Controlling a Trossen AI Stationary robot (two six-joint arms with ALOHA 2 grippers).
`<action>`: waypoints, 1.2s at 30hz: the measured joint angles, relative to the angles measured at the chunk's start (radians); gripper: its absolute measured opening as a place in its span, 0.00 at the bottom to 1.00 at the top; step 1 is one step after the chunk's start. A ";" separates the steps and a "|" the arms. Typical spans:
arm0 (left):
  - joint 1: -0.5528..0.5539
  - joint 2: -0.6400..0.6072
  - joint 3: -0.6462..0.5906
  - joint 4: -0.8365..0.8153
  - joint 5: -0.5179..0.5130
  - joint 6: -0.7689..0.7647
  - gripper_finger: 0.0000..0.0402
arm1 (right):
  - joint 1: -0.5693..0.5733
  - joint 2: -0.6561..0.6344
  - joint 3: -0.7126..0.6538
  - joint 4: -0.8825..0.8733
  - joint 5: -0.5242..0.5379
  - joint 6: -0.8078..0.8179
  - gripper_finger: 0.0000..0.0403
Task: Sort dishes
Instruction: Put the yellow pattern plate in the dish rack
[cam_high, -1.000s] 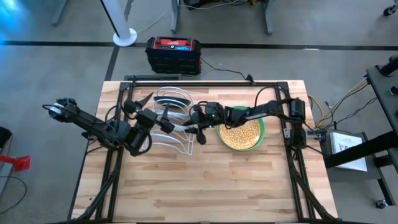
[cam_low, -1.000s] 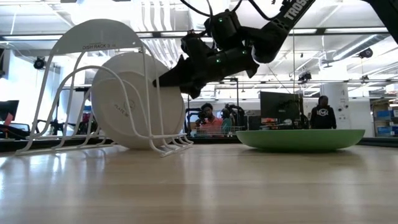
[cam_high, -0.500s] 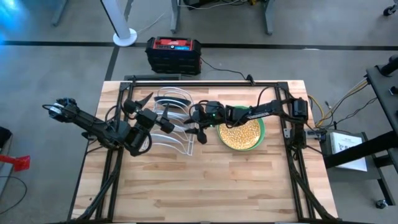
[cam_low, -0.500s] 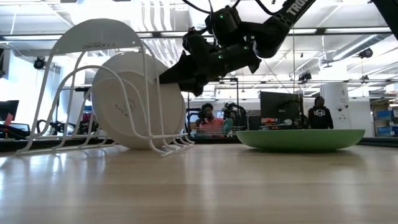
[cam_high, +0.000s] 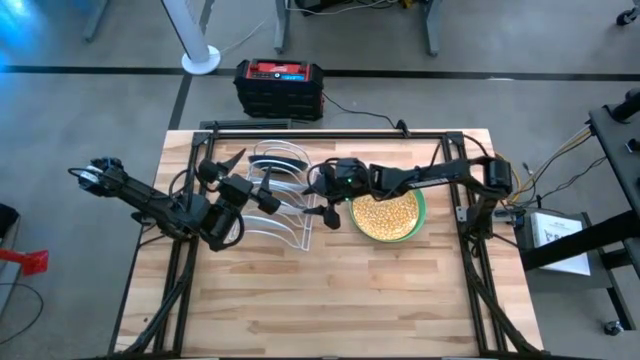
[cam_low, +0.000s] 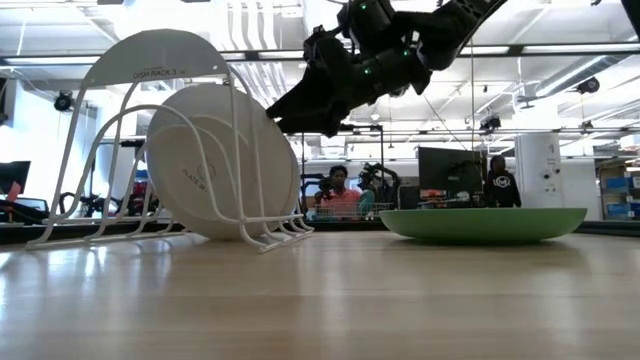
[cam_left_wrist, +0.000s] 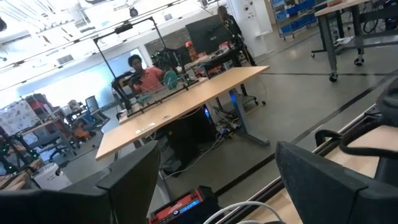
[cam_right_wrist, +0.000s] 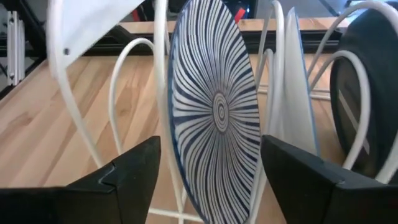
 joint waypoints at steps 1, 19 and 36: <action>0.000 0.000 0.000 0.000 0.000 0.000 0.76 | 0.000 -0.009 0.000 -0.015 0.000 -0.006 0.67; 0.000 0.119 0.120 0.005 0.232 -0.003 0.76 | 0.000 -0.341 -0.136 -0.444 0.027 -0.033 0.70; 0.038 0.578 0.574 -0.106 0.302 0.202 0.69 | 0.000 -0.874 -0.612 -0.446 0.294 0.215 0.68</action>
